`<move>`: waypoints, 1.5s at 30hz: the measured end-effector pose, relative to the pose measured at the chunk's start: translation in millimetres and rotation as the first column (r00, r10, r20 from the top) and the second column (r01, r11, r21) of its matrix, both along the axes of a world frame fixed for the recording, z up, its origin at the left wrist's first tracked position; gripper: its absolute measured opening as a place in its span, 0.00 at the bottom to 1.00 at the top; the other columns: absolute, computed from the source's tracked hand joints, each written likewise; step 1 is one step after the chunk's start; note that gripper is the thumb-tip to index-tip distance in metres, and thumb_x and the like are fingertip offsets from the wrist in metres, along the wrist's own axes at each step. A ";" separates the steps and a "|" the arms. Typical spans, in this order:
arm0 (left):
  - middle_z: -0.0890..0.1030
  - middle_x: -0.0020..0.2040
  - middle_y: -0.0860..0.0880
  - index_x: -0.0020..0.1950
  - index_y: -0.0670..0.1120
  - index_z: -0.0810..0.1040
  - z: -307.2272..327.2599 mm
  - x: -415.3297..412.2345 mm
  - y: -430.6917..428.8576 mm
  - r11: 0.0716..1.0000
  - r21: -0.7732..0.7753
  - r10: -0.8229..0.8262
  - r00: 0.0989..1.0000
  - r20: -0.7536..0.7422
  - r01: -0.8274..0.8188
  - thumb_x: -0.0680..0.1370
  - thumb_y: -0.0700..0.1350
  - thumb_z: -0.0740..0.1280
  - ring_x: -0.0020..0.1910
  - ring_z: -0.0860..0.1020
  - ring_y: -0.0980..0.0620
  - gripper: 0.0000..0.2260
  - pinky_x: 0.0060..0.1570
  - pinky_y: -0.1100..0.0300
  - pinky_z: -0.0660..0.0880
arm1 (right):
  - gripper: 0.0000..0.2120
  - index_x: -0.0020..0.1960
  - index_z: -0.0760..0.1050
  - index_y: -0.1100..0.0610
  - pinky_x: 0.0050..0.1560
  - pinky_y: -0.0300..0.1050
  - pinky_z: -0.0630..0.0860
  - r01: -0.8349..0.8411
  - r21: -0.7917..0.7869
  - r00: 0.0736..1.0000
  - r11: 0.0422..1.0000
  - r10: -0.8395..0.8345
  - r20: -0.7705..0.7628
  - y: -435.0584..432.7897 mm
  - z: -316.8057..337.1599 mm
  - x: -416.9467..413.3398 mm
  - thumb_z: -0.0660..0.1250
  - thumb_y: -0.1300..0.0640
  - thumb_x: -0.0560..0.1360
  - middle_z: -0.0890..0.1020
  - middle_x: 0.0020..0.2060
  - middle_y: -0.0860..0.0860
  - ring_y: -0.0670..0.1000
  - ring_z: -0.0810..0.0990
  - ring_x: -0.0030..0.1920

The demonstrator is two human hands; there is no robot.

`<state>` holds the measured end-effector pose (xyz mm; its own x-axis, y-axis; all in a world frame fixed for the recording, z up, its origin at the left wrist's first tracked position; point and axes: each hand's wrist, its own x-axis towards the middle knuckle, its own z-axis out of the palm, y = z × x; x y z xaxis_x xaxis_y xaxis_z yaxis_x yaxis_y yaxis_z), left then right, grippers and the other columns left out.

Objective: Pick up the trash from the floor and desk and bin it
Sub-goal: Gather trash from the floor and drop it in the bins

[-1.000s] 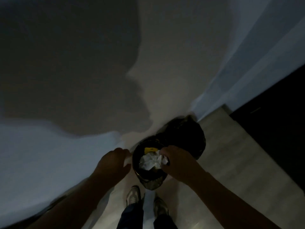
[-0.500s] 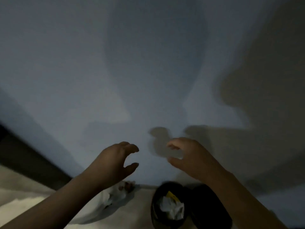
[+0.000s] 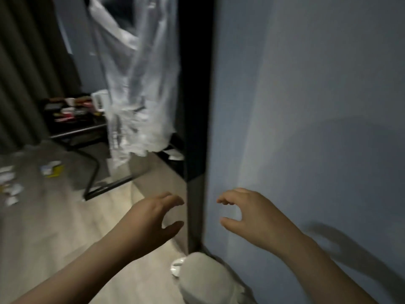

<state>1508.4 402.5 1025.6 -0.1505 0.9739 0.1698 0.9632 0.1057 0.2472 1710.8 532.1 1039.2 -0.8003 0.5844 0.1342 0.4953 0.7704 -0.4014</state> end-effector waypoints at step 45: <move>0.73 0.62 0.60 0.66 0.57 0.70 -40.8 -709.4 -261.4 0.542 -0.031 0.836 0.535 0.118 -0.840 0.76 0.58 0.64 0.59 0.72 0.63 0.19 0.58 0.68 0.69 | 0.18 0.62 0.72 0.43 0.57 0.37 0.73 -0.724 -0.038 0.687 0.689 0.725 0.054 -148.7 -33.6 -889.9 0.66 0.45 0.73 0.75 0.55 0.38 0.40 0.74 0.56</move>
<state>799.0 141.1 984.8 -0.9139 0.3878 0.1201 0.4042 0.8425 0.3561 820.9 383.3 1005.6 -0.9814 -0.1792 0.0685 -0.1915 0.8947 -0.4035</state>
